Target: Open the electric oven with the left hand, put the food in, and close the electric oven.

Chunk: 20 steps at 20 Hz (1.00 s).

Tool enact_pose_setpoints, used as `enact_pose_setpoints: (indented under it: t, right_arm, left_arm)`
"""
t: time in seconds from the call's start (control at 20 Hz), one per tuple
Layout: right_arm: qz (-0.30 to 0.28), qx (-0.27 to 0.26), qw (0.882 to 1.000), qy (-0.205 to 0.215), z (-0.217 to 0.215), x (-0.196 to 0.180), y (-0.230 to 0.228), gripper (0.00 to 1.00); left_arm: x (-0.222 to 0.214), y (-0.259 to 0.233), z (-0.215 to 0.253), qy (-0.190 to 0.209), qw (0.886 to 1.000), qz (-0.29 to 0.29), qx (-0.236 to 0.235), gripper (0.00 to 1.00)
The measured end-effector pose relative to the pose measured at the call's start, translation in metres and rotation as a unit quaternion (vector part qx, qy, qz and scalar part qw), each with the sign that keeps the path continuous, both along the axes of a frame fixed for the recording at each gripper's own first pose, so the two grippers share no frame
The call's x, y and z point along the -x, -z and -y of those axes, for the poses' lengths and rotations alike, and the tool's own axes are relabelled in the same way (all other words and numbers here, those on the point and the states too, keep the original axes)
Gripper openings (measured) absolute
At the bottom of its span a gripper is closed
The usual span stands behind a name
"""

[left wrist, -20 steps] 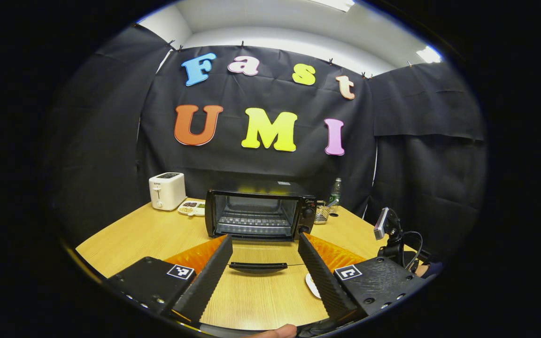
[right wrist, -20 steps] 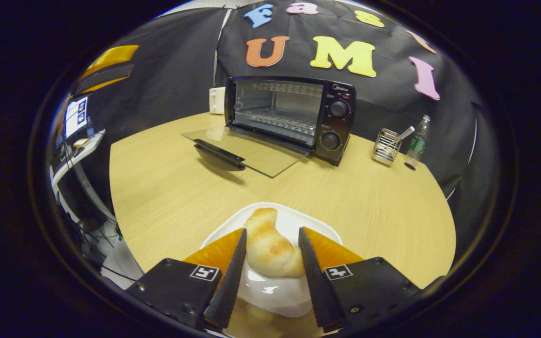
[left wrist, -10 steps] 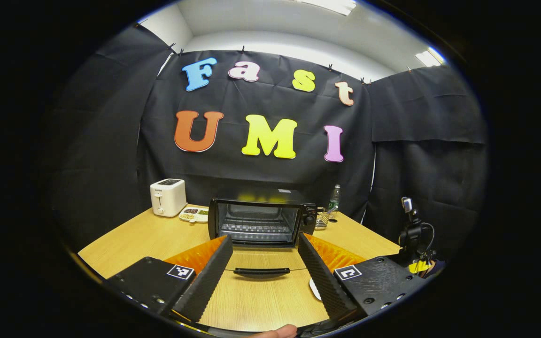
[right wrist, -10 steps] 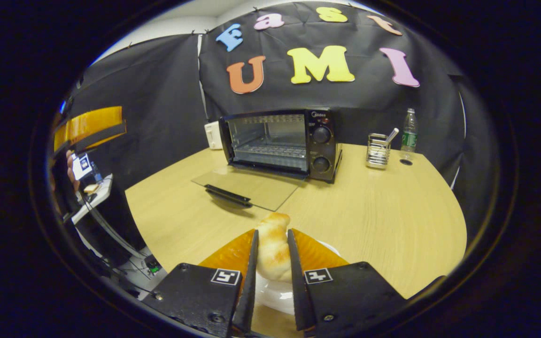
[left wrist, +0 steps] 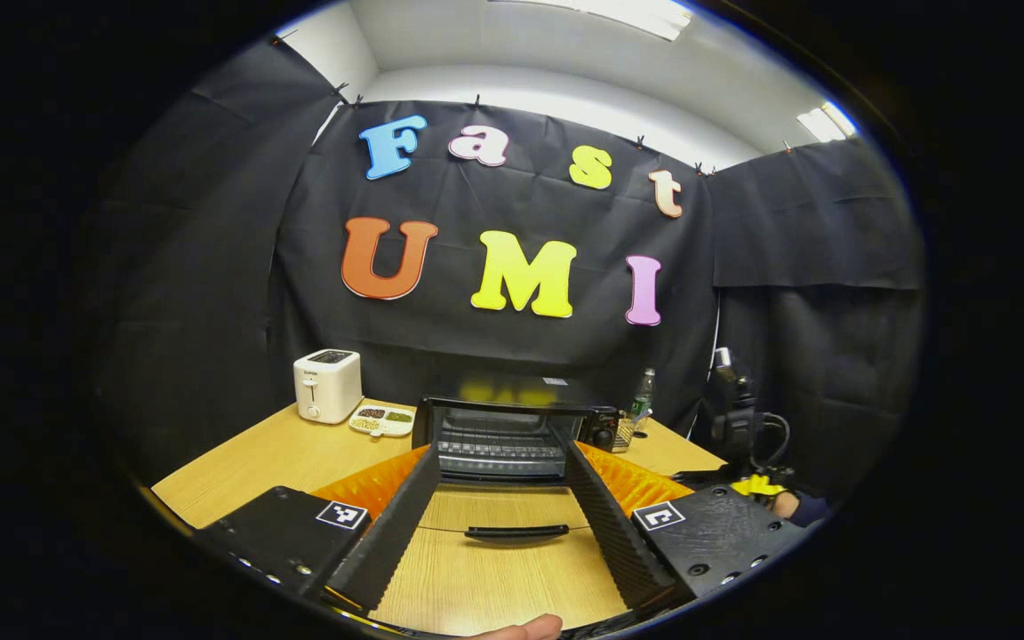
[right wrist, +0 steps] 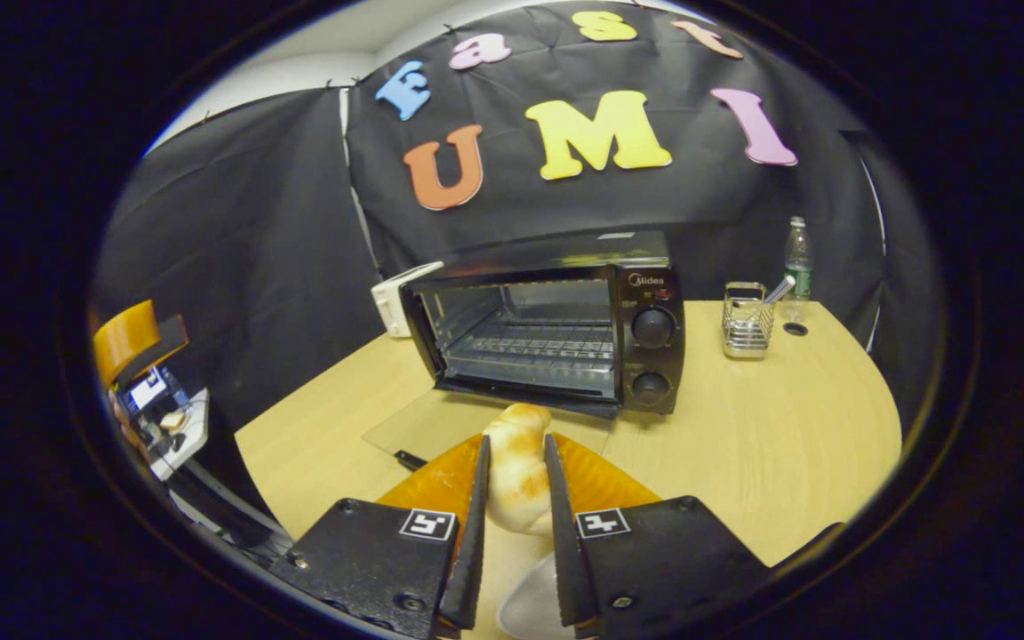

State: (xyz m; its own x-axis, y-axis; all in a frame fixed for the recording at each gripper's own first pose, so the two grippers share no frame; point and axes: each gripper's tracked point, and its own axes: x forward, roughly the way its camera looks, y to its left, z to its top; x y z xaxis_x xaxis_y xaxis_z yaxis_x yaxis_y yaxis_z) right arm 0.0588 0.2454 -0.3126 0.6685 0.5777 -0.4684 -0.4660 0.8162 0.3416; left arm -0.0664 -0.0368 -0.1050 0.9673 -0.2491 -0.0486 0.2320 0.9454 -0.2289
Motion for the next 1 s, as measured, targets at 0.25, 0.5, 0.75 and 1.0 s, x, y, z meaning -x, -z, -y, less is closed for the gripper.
enact_pose_setpoints:
  t: [0.25, 0.5, 0.75, 1.0]
  right_arm:
    - [-0.005, -0.095, 0.995, 0.031, -0.055, -0.049, -0.009, 0.36]
    - [-0.011, -0.163, 0.983, 0.084, -0.095, -0.097, -0.007, 0.34]
    - [-0.014, -0.197, 0.965, 0.170, -0.101, -0.161, 0.005, 0.34]
    - [0.058, -0.144, 0.971, 0.182, -0.114, -0.194, 0.012, 0.35]
  left_arm:
    - [-0.004, 0.002, -0.018, -0.010, 1.000, 0.002, 0.002, 0.93]
    - [-0.010, 0.005, -0.033, -0.023, 1.000, 0.005, 0.005, 0.93]
    - [-0.007, -0.003, -0.031, -0.011, 1.000, 0.016, 0.015, 0.93]
    - [-0.009, 0.009, -0.034, -0.023, 0.999, 0.018, -0.034, 0.93]
